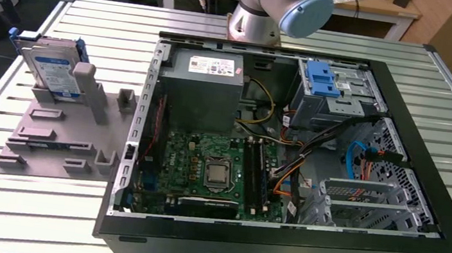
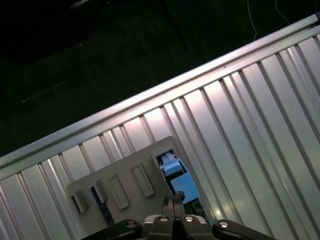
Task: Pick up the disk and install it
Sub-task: 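Pick up the disk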
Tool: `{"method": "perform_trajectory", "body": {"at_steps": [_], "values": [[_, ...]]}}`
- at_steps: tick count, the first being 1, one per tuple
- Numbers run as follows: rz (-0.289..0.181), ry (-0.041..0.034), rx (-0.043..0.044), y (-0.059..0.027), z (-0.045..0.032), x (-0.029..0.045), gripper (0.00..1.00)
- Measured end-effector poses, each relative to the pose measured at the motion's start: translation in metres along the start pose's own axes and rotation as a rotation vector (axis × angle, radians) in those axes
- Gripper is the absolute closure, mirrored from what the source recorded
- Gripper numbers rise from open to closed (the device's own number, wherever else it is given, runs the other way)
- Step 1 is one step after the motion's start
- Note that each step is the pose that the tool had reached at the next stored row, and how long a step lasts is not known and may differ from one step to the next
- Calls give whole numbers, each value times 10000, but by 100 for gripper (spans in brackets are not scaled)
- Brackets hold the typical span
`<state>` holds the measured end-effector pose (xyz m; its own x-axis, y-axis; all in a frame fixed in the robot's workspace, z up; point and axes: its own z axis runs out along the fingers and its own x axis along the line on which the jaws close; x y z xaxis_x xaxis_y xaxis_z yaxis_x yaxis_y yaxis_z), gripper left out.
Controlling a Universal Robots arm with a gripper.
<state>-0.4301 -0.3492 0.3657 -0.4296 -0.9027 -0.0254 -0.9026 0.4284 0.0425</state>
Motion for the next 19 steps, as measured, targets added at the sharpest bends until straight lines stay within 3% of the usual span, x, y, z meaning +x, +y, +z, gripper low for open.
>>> {"method": "perform_trajectory", "body": {"at_steps": [19], "values": [[-789, 33, -19, 0, 0, 0, 89]]}}
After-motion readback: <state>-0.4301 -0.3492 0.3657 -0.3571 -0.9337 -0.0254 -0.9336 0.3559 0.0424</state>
